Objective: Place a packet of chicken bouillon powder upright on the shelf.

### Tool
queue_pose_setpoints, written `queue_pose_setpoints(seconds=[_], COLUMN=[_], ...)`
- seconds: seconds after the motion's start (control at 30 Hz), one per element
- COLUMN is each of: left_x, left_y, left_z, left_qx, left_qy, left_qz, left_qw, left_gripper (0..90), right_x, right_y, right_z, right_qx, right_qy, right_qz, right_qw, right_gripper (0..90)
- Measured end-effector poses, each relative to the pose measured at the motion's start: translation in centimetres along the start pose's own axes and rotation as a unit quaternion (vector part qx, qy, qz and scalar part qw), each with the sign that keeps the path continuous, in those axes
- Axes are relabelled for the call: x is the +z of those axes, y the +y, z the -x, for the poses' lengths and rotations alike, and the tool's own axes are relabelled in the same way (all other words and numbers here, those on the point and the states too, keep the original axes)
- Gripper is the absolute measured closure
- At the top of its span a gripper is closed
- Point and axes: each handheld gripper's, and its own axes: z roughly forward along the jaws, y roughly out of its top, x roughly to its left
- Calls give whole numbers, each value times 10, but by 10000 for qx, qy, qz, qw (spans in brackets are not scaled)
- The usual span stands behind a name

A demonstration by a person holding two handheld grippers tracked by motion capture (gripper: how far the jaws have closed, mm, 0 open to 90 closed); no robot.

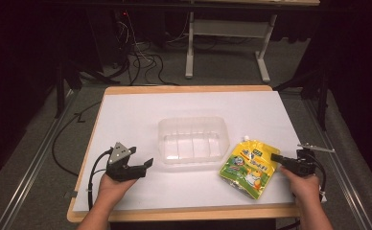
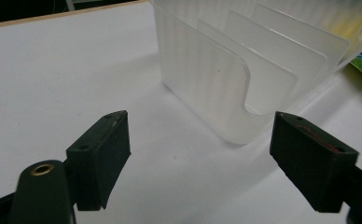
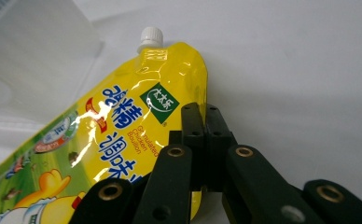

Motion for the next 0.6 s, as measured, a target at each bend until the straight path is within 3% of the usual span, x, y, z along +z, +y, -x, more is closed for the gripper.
queue_pose_setpoints(seconds=[0.07,0.13,0.27,0.3,0.37,0.43,0.53,0.57,0.6], left_x=[0,0,-2,-2,-3,-3,-4,-4,-4], left_y=[0,1,1,1,1,1,1,1,1], left_z=[0,-1,-3,-3,-4,-5,-4,-5,-5], left_qx=[27,-21,-36,-36,-75,-98,-104,-119,-139], left_qy=[8,17,58,58,55,61,50,36,24], left_qz=[23,54,109,109,127,153,199,200,191], left_qw=[10000,10000,9999,9999,9999,9998,9997,9997,9997], left_gripper=[211,213,222,222,222,223,229,243,243], right_x=[-9,-12,-33,-33,-44,-47,-62,-70,-70], right_y=[2,3,12,12,16,17,23,27,27], right_z=[-8,-10,-29,-29,-37,-39,-49,-55,-55], right_qx=[-140,-173,-403,-403,-531,-568,-730,-812,-812], right_qy=[50,59,106,106,112,112,70,22,22], right_qz=[248,316,810,810,1066,1139,1468,1626,1626], right_qw=[9996,9993,9958,9958,9928,9918,9864,9833,9833], right_gripper=[900,900,900,900,900,900,900,900,900])
